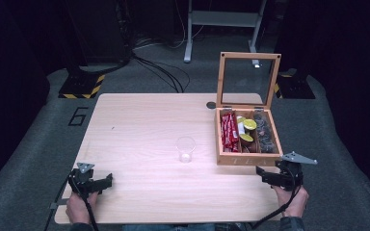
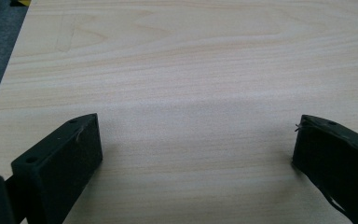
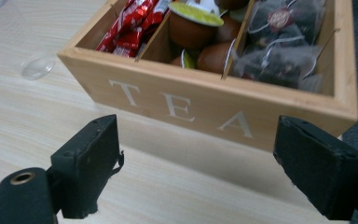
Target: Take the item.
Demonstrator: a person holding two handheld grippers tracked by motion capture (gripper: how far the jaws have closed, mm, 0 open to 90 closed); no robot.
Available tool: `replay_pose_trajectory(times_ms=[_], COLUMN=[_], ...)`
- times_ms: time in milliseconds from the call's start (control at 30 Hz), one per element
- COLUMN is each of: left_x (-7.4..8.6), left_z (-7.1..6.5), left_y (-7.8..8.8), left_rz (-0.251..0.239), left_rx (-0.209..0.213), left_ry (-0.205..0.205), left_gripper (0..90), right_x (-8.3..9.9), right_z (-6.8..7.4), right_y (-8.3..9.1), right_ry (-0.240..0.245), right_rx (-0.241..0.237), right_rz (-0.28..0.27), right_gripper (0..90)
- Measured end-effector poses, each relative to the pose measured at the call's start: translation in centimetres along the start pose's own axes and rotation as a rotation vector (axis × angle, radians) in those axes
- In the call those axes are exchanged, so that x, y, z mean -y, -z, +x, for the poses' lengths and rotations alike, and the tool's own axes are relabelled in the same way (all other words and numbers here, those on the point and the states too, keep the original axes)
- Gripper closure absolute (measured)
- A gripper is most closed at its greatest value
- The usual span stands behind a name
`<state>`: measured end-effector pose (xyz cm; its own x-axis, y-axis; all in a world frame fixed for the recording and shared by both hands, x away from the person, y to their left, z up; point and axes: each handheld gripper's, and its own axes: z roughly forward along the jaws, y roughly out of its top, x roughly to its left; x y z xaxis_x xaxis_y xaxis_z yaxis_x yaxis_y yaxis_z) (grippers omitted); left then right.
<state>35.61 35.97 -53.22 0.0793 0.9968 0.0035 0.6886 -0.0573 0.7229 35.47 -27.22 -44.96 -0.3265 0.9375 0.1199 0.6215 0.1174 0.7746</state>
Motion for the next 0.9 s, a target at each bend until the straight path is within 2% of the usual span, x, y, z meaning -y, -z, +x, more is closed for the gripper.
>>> replay_pose_trajectory(times_ms=[267, 400, 667, 800, 900], left_x=[0.0, 0.0, 0.0, 0.0, 0.0], left_z=[0.0, 0.0, 0.0, 0.0, 0.0], left_y=[0.0, 0.0, 0.0, 0.0, 0.0], left_rz=[0.0, -0.001, -0.001, 0.001, 0.0], left_rx=[-0.002, -0.002, -0.002, 0.0, 0.0], left_ry=[0.0, 0.001, 0.0, 0.001, 0.0], left_gripper=[1.2, 1.2, 1.2, 1.2, 1.2], right_x=[-2.3, -3.6, -5.5, -5.9, -6.0], right_z=[-0.8, -2.0, -4.0, -4.5, -4.6], right_y=[-0.1, -0.9, -2.6, -3.6, -4.2], right_ry=[0.014, 0.005, -0.037, -0.043, -0.037], right_rx=[0.007, -0.001, 0.0, 0.01, 0.039], right_rz=[0.006, 0.015, 0.052, 0.088, 0.12], right_gripper=[13.9, 16.3, 38.7, 42.8, 48.3])
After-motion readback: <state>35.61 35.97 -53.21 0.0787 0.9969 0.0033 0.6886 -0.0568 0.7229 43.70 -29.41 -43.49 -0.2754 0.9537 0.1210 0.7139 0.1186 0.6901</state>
